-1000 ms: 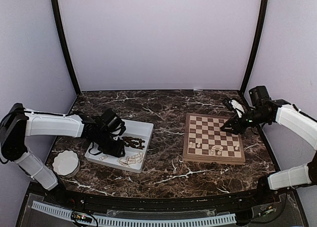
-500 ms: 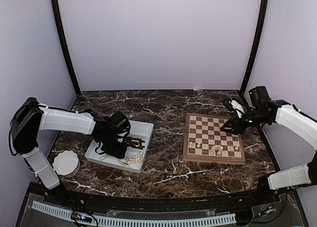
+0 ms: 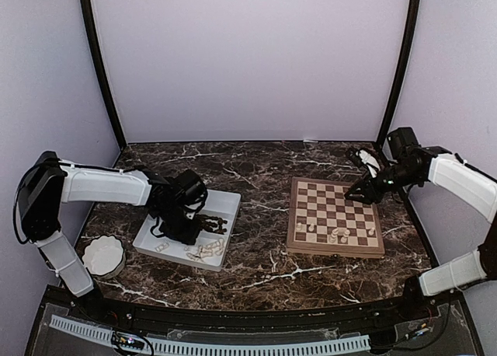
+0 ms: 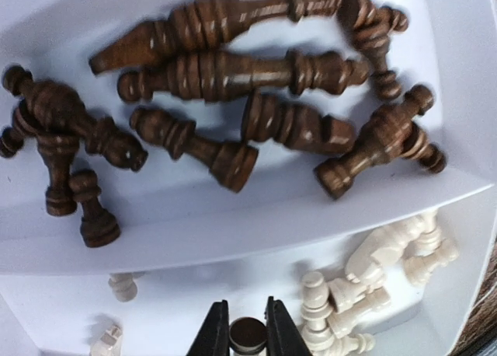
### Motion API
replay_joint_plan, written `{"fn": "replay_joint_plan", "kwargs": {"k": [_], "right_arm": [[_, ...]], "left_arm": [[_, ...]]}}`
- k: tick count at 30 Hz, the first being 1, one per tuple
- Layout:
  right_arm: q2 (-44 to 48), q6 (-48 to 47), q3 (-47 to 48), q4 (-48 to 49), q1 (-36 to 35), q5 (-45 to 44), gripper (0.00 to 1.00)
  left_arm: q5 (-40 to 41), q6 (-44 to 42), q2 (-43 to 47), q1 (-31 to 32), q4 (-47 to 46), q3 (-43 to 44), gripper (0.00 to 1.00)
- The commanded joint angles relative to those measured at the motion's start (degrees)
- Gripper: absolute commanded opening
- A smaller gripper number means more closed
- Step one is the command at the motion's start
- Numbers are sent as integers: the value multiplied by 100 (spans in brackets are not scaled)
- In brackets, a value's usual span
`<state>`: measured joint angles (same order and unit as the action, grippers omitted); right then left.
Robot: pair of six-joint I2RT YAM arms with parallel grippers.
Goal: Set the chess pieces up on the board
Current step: Pick up the pawn from the storage box, then pass from the left arm to the right
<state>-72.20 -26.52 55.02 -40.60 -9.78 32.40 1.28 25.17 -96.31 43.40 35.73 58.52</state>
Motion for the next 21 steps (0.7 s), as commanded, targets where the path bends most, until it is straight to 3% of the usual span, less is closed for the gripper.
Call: {"fn": "replay_joint_plan", "kwargs": {"k": [1, 10, 12, 15, 21], "right_arm": [[-74, 225, 745, 255, -230, -14, 33], [-888, 1743, 2177, 1412, -1200, -524, 31], [-1441, 1831, 2660, 1379, -1620, -1132, 34], [-2211, 1609, 3993, 538, -2279, -1807, 35], [-2556, 1369, 4516, 832, -3341, -2178, 40]], "left_arm": [[218, 379, 489, -105, 208, 753, 10], [-237, 2107, 1430, -393, -2531, 964, 8], [-307, 2548, 1420, -393, -2946, 975, 8], [-430, 3081, 1423, -394, -3779, 823, 6], [-594, 4108, 1338, -385, -4967, 628, 6]]}}
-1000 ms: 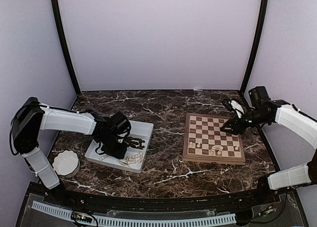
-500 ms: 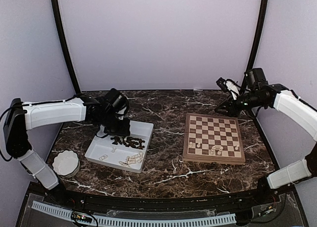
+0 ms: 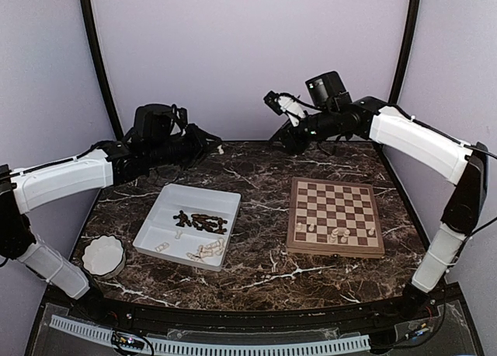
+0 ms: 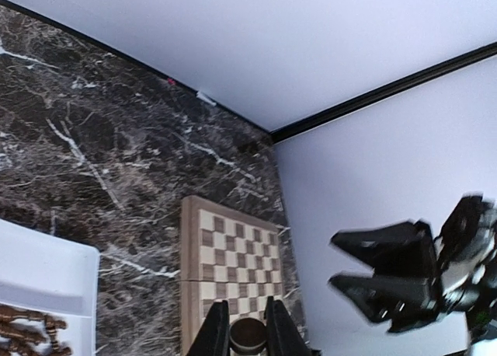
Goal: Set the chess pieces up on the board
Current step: Pass from the left arm to the right
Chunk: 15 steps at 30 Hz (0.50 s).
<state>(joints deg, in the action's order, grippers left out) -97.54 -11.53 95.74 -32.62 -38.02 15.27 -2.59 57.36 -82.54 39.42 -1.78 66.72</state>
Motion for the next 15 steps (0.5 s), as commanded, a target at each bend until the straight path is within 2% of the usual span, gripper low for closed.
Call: {"fn": "replay_joint_plan", "kwargs": {"k": [1, 7, 11, 15], "right_arm": [[-90, -212, 499, 55, -642, -482, 40], [-331, -610, 788, 222, -1260, -940, 40], [-431, -835, 869, 408, -1572, -1632, 40], [-524, -764, 970, 475, -1613, -1829, 40]], "left_arm": [[-266, 1084, -50, 13, -1319, -206, 6], [-665, 1670, -236, 13, -1870, -229, 6], [-851, 1999, -292, 12, -2357, -426, 5], [-972, 2051, -333, 13, -2448, -444, 5]]}}
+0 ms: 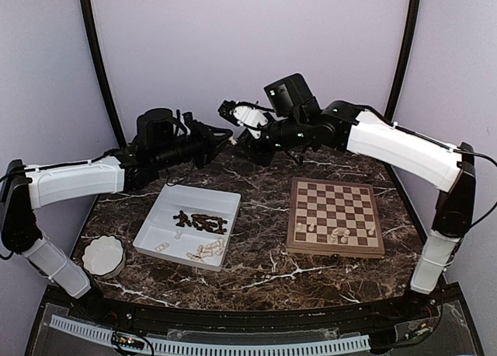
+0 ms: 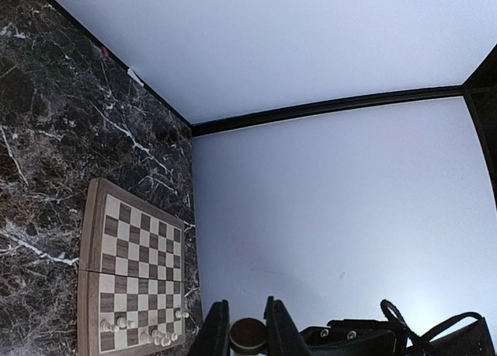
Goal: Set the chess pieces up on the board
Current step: Pass from the left arm to the right
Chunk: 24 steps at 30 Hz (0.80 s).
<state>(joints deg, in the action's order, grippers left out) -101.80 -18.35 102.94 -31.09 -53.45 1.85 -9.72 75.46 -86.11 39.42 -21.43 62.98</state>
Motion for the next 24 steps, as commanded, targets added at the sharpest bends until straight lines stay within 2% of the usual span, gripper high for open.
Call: {"fn": "replay_joint_plan", "kwargs": {"k": [1, 5, 16, 18, 24], "right_arm": [[-133, -90, 262, 331, -74, -489, 40], [-218, -106, 267, 356, -75, -449, 39], [-317, -62, 376, 445, -80, -514, 30], [-323, -55, 371, 435, -78, -517, 26], [-294, -50, 330, 445, -75, -594, 2]], "left_arm": [[-296, 281, 8, 13, -506, -86, 5], [-433, 496, -40, 13, -803, -215, 5], [-678, 567, -97, 13, -894, -243, 4], [-741, 593, -130, 12, -913, -215, 4], [-768, 618, -160, 13, -946, -245, 5]]}}
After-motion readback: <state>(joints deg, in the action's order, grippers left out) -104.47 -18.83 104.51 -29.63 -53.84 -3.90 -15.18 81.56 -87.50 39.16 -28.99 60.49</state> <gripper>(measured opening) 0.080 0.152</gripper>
